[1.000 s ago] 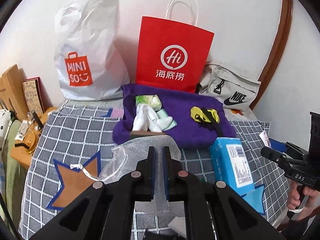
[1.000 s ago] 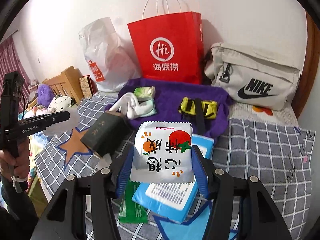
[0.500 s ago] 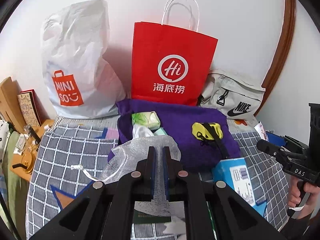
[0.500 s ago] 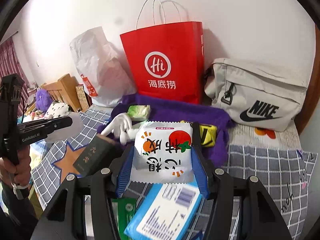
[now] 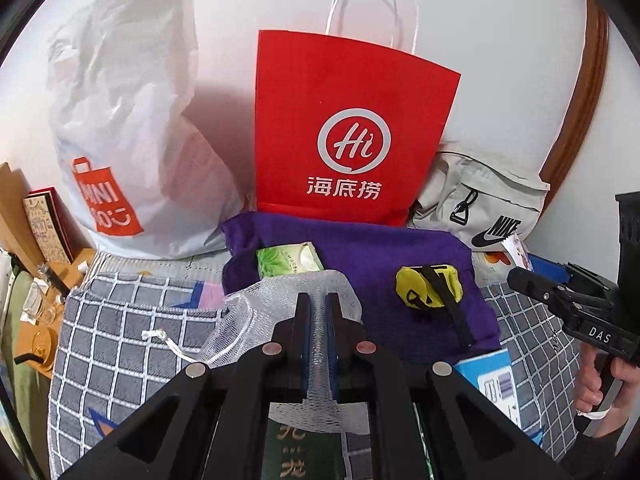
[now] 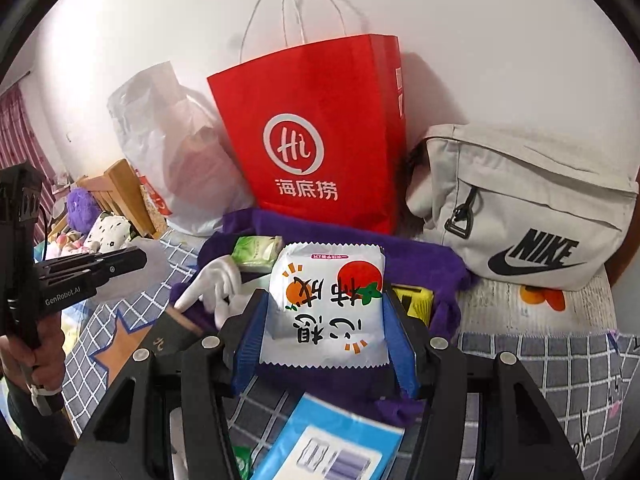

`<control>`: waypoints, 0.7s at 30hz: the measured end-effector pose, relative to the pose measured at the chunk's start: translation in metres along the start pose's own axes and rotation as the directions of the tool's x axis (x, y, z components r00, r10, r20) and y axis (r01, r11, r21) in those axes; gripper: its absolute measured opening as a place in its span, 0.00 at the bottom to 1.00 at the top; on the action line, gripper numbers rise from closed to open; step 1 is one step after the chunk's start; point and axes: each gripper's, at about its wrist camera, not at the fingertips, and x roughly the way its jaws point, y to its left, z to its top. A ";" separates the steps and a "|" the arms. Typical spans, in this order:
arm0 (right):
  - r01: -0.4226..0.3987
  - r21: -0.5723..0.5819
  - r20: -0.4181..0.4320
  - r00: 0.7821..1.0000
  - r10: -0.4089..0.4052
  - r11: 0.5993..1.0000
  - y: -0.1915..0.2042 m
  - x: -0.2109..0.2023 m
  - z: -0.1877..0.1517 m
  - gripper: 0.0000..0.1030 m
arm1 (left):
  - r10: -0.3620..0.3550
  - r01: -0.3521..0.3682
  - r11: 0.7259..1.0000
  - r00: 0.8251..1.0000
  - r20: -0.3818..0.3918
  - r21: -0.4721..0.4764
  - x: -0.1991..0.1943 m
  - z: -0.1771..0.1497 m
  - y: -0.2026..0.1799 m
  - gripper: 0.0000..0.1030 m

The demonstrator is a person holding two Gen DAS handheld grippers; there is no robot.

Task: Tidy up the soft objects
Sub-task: 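Carry the snack packet and mesh bag toward the purple towel with both grippers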

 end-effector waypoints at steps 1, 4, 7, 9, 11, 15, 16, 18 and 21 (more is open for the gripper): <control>-0.002 -0.005 -0.004 1.000 0.002 1.000 -0.002 0.004 0.003 0.54 | 0.001 -0.001 1.000 1.000 -0.004 0.003 0.003 0.002 -0.001 0.07; -0.008 0.018 -0.017 1.000 0.008 1.000 -0.009 0.016 0.010 0.54 | 0.001 -0.001 1.000 1.000 -0.010 0.008 0.013 0.010 -0.004 0.07; -0.019 0.009 -0.029 0.999 0.020 1.000 -0.008 0.026 0.009 0.54 | -0.005 0.005 1.000 1.000 -0.012 0.011 0.022 0.016 -0.006 0.07; -0.022 -0.008 -0.052 0.998 0.022 1.000 -0.007 0.038 0.005 0.54 | -0.008 0.008 1.000 1.000 -0.016 0.010 0.029 0.018 -0.007 0.07; -0.023 -0.008 -0.065 0.998 0.023 1.000 -0.010 0.046 0.000 0.54 | -0.012 0.012 1.000 1.000 -0.023 0.013 0.036 0.021 -0.009 0.07; -0.046 0.005 -0.125 0.991 0.047 0.999 -0.018 0.065 -0.005 0.54 | -0.013 0.014 1.000 0.999 -0.038 0.018 0.054 0.026 -0.010 0.07; -0.052 0.000 -0.135 0.989 0.051 0.999 -0.017 0.067 -0.007 0.54 | -0.010 0.010 1.000 0.999 -0.042 0.012 0.057 0.027 -0.010 0.07; -0.074 -0.014 -0.168 0.983 0.070 0.997 -0.016 0.076 -0.011 0.54 | -0.004 0.004 1.000 0.999 -0.052 -0.001 0.066 0.028 -0.006 0.07; -0.081 -0.034 -0.201 0.977 0.073 0.996 -0.014 0.087 -0.016 0.54 | -0.022 0.021 1.000 0.998 -0.066 -0.024 0.080 0.030 0.000 0.07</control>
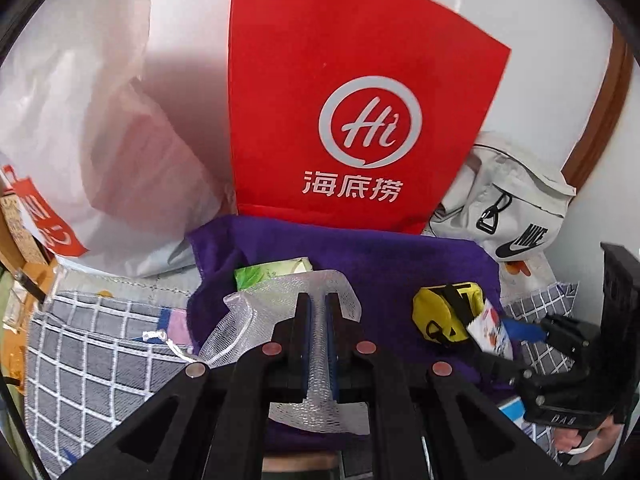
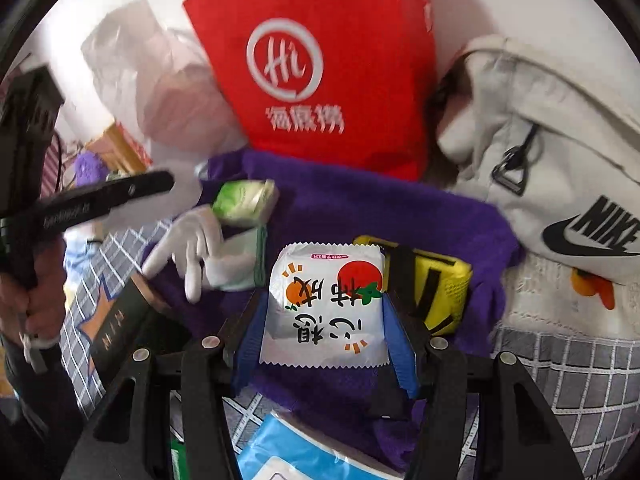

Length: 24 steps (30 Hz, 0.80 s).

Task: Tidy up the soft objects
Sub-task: 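Carry the snack packet and mesh bag toward the purple towel with both grippers, then lower the packet and mesh bag onto the towel and open both grippers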

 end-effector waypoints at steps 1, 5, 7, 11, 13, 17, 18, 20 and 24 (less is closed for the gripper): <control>-0.001 0.000 -0.010 1.000 0.001 1.000 -0.001 0.003 -0.001 0.54 | 0.000 0.000 1.000 1.000 -0.001 -0.003 0.003 0.000 0.001 0.07; -0.001 -0.021 -0.040 0.999 0.000 1.000 0.000 0.012 -0.004 0.54 | -0.022 0.022 1.000 1.000 -0.004 -0.004 0.016 -0.002 0.003 0.07; 0.007 -0.035 -0.053 0.999 -0.009 0.999 0.001 0.016 -0.007 0.54 | -0.024 0.024 1.000 0.999 -0.023 0.012 0.022 -0.004 0.000 0.07; 0.015 -0.030 -0.063 0.998 -0.016 0.999 -0.002 0.020 -0.007 0.54 | -0.051 0.051 0.998 0.998 -0.024 0.021 0.027 -0.002 -0.004 0.07; 0.027 -0.032 -0.065 0.997 -0.029 0.999 -0.002 0.022 -0.007 0.54 | -0.052 0.052 0.998 0.999 -0.017 0.031 0.030 -0.002 -0.009 0.10; 0.034 -0.038 -0.069 0.997 -0.037 0.999 -0.002 0.026 -0.007 0.55 | -0.054 0.056 0.998 0.997 -0.052 0.041 0.042 -0.006 -0.012 0.11; 0.040 -0.036 -0.067 0.997 -0.042 0.999 -0.002 0.027 -0.007 0.55 | -0.053 0.055 0.998 0.997 -0.054 0.038 0.044 -0.006 -0.011 0.11; 0.050 -0.029 -0.064 0.997 -0.052 0.998 -0.004 0.028 -0.006 0.55 | -0.060 0.062 0.998 0.997 -0.050 0.026 0.045 -0.006 -0.009 0.11; 0.054 -0.015 -0.058 0.997 -0.055 0.998 -0.007 0.027 -0.005 0.62 | -0.065 0.066 0.998 0.997 -0.046 0.019 0.046 -0.005 -0.006 0.25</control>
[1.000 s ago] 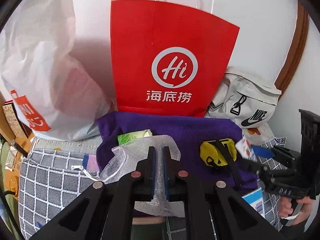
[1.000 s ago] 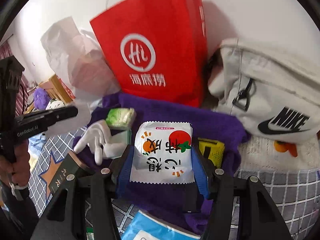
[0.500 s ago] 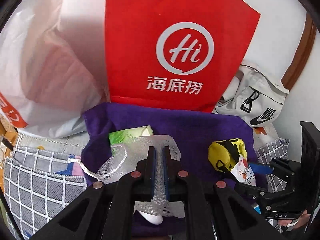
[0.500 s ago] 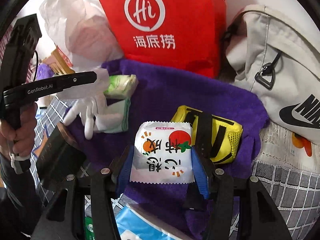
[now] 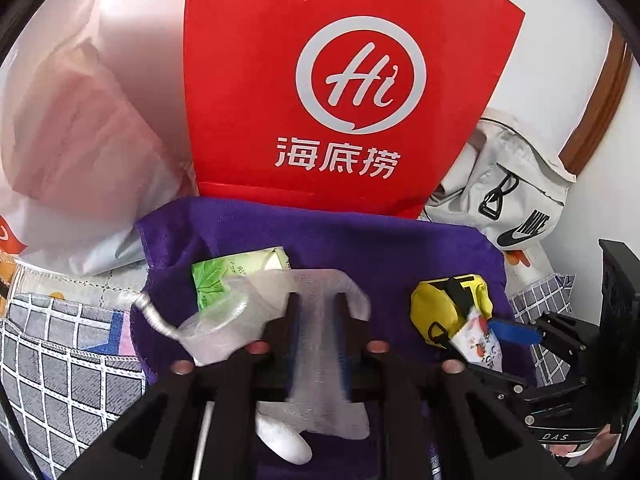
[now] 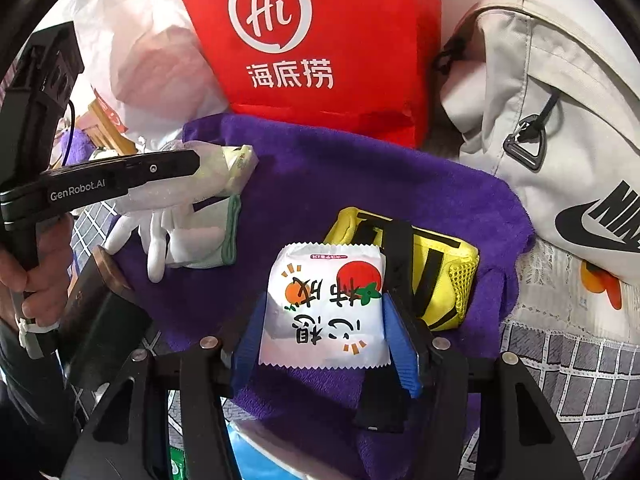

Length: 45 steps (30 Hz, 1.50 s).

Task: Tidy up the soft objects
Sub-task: 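Lower the packet and mesh bag onto the towel and open both grippers, then withdraw both grippers from the towel back toward the remaining items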

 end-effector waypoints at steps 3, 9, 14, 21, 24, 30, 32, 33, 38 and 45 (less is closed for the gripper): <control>0.009 0.011 0.006 1.000 -0.009 1.000 -0.001 0.000 0.002 0.70 | 0.011 -0.011 1.000 1.000 -0.014 -0.005 0.004 0.000 0.000 0.36; 0.033 0.057 0.044 0.998 -0.036 0.998 -0.007 -0.018 0.003 0.72 | 0.031 -0.031 0.999 0.999 -0.014 -0.019 -0.007 -0.003 0.001 0.44; 0.034 0.089 0.102 0.994 -0.043 0.995 -0.003 -0.043 0.002 0.72 | 0.057 -0.056 0.998 0.998 0.001 -0.039 -0.033 -0.006 0.004 0.44; 0.040 0.070 0.145 0.988 -0.050 0.997 0.031 -0.075 -0.012 0.72 | 0.090 -0.087 0.995 0.993 0.074 -0.043 -0.093 -0.023 0.002 0.46; 0.031 0.063 0.152 0.987 -0.041 0.998 0.046 -0.093 -0.029 0.72 | 0.062 -0.057 0.997 0.994 0.089 -0.059 -0.116 -0.037 0.003 0.46; 0.004 0.017 0.160 0.987 -0.007 1.000 0.084 -0.125 -0.076 0.70 | 0.076 -0.069 0.995 0.992 0.102 -0.075 -0.153 -0.076 0.005 0.46; 0.000 0.006 0.148 0.989 -0.001 1.000 0.094 -0.130 -0.092 0.66 | 0.085 -0.077 0.994 0.991 0.103 -0.080 -0.162 -0.091 0.007 0.46; -0.008 0.003 0.141 0.990 0.007 1.000 0.099 -0.133 -0.102 0.61 | 0.084 -0.076 0.994 0.992 0.099 -0.084 -0.165 -0.098 0.008 0.46; -0.029 0.001 0.104 0.994 0.028 1.000 0.115 -0.140 -0.142 0.56 | 0.082 -0.074 0.993 0.994 0.078 -0.095 -0.174 -0.130 0.008 0.46; -0.042 -0.024 0.052 0.998 0.043 0.999 0.132 -0.136 -0.197 0.56 | 0.060 -0.049 0.989 0.995 0.075 -0.138 -0.184 -0.179 0.013 0.48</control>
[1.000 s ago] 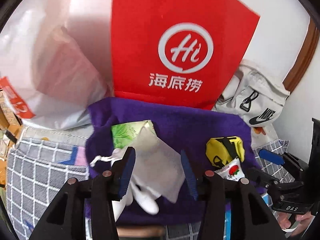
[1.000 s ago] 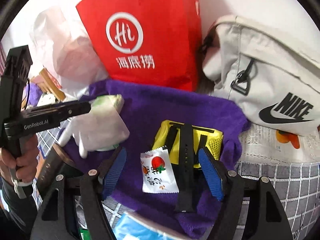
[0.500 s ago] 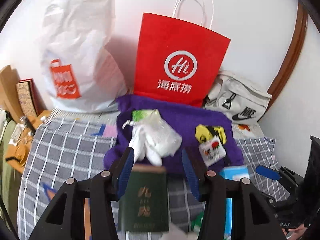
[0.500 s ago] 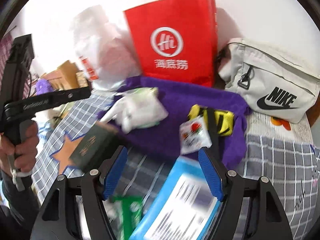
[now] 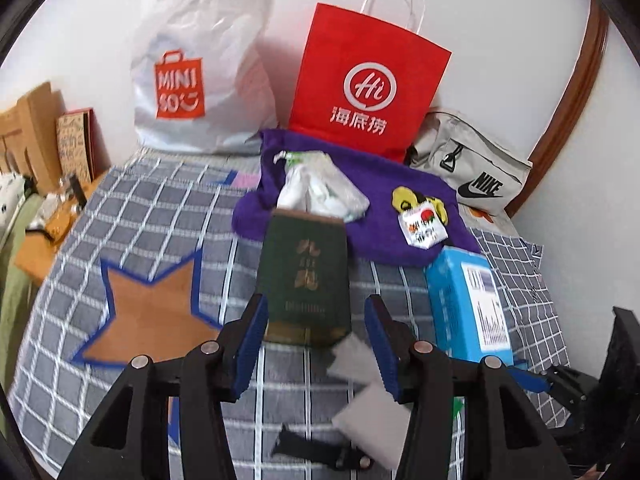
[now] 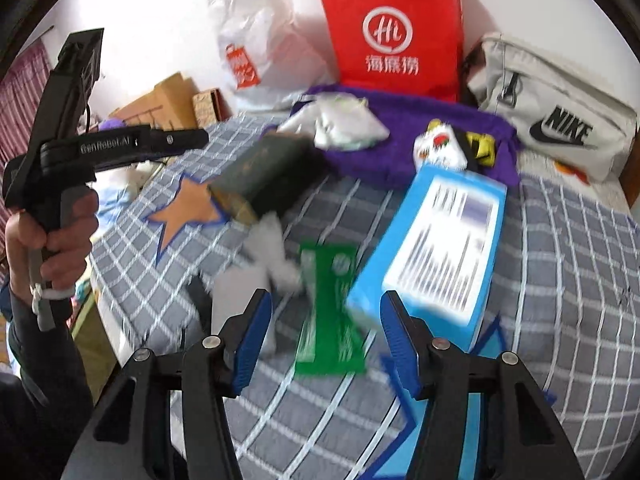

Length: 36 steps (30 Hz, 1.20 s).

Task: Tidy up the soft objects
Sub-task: 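Withdraw both grippers from the towel back toward the remaining items, then grasp the green snack packet with the right gripper while the left grasps the white sponge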

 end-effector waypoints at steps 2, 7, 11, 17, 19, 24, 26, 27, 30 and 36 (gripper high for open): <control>-0.003 0.000 -0.009 1.000 0.003 1.000 0.001 0.005 -0.009 0.56 | 0.000 0.000 1.000 1.000 -0.004 -0.005 0.000 -0.011 0.003 0.48; 0.004 0.018 -0.043 0.999 -0.003 1.000 -0.003 0.033 -0.024 0.56 | 0.005 -0.006 1.000 1.000 -0.031 -0.016 0.004 -0.033 0.010 0.48; 0.000 0.030 -0.065 0.998 0.002 1.000 -0.005 0.051 -0.027 0.56 | 0.013 -0.013 1.000 0.999 -0.047 -0.007 0.007 -0.046 0.017 0.48; 0.040 0.030 -0.046 0.998 -0.039 0.999 -0.004 0.063 -0.024 0.56 | 0.045 -0.044 0.999 0.997 -0.062 0.008 0.015 -0.050 0.021 0.48; 0.048 0.027 -0.043 0.998 -0.047 0.998 -0.004 0.066 -0.024 0.56 | 0.045 -0.044 0.999 0.997 -0.065 0.013 0.017 -0.050 0.020 0.48; 0.117 -0.050 -0.042 0.992 -0.119 0.992 0.006 0.068 -0.027 0.51 | 0.037 -0.035 0.999 0.996 -0.079 0.031 0.022 -0.052 0.015 0.48; 0.111 -0.048 -0.047 0.992 -0.113 0.993 0.006 0.065 -0.030 0.51 | 0.038 -0.035 0.999 0.996 -0.081 0.038 0.022 -0.053 0.013 0.48; 0.104 -0.044 -0.053 0.993 -0.106 0.994 0.005 0.062 -0.033 0.51 | 0.038 -0.035 0.999 0.996 -0.080 0.039 0.020 -0.053 0.013 0.48; 0.098 -0.040 -0.069 0.993 -0.100 0.994 0.003 0.053 -0.044 0.51 | 0.034 -0.031 0.999 0.997 -0.074 0.038 0.015 -0.055 0.013 0.48; 0.093 -0.035 -0.112 0.989 -0.096 0.995 0.007 0.034 -0.071 0.51 | 0.031 -0.029 0.999 0.997 -0.064 0.033 0.007 -0.059 0.014 0.48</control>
